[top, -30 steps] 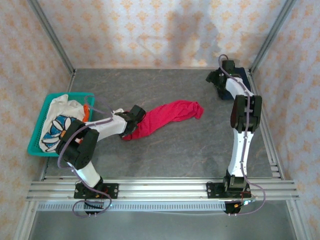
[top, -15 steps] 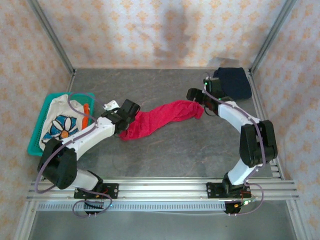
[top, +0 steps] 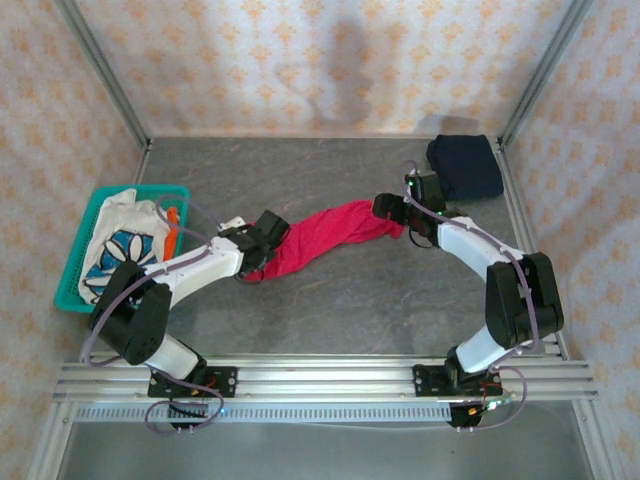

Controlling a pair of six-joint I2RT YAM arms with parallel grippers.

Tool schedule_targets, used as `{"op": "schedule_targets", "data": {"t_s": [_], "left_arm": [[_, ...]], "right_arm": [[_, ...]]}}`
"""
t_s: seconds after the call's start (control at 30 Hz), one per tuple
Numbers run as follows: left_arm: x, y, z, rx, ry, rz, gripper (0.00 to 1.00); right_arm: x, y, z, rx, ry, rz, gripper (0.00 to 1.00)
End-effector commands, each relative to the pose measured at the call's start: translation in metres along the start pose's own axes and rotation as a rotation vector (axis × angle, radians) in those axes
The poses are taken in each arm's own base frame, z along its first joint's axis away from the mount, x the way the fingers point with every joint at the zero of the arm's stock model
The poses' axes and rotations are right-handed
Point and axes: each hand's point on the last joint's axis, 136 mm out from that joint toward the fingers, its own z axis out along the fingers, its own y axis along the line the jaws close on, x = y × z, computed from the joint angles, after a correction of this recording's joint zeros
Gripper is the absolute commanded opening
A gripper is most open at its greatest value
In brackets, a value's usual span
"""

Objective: Fold and stack the t-shirts

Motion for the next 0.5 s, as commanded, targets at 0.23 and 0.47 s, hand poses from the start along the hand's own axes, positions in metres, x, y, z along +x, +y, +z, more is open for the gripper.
{"op": "schedule_targets", "data": {"t_s": [0.23,0.47], "left_arm": [[0.008,0.004,0.019,-0.026,-0.013,-0.024,0.01],[0.006,0.006,0.017,-0.033,-0.02,-0.017,0.0]], "right_arm": [[-0.001,-0.018,0.009,0.113,0.017,0.04,0.77],[-0.011,-0.01,0.039,0.1,0.056,0.091,0.49]]}}
